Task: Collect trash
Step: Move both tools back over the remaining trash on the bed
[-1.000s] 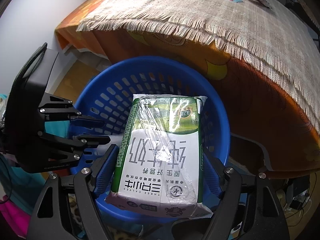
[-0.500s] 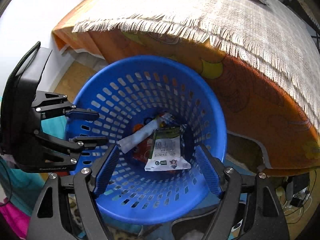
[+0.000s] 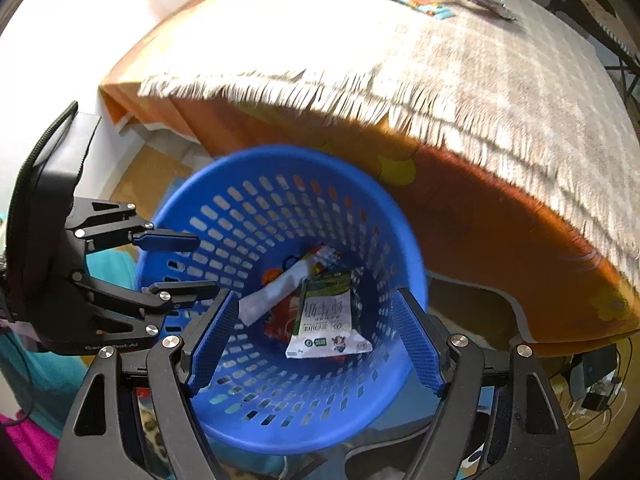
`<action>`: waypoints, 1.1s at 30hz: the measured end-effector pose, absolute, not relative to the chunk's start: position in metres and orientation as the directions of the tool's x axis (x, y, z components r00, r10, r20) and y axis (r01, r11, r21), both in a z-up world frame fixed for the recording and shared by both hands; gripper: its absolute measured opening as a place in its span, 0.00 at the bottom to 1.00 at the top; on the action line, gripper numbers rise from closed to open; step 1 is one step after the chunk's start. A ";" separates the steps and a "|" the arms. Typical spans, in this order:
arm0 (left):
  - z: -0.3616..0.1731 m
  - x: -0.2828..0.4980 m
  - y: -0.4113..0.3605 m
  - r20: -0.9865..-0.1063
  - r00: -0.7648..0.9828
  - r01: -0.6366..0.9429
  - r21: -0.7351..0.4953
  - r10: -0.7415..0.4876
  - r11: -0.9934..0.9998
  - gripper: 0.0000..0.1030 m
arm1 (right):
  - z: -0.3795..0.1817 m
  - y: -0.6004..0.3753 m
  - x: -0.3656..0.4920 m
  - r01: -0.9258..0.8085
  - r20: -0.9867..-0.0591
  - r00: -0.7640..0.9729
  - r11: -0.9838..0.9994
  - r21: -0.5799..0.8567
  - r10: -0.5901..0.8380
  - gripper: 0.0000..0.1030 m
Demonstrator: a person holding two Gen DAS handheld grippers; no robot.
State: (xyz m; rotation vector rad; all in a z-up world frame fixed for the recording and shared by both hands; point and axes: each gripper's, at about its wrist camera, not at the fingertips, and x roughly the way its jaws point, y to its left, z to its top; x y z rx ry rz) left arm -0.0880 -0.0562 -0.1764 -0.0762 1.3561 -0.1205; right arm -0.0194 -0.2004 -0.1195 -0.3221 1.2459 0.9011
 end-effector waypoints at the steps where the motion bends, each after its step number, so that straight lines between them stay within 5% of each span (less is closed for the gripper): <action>1: -0.174 -0.086 -0.056 -0.968 0.215 0.042 -0.124 -0.131 0.991 0.44 | -0.118 -0.201 -0.018 -0.734 -0.908 0.046 0.631 0.252 0.416 0.76; 33: -0.066 0.079 -0.003 -0.869 0.488 -0.020 -0.112 -0.088 0.994 0.44 | -0.027 -0.231 0.157 -0.574 -0.806 0.334 0.784 0.238 0.489 0.76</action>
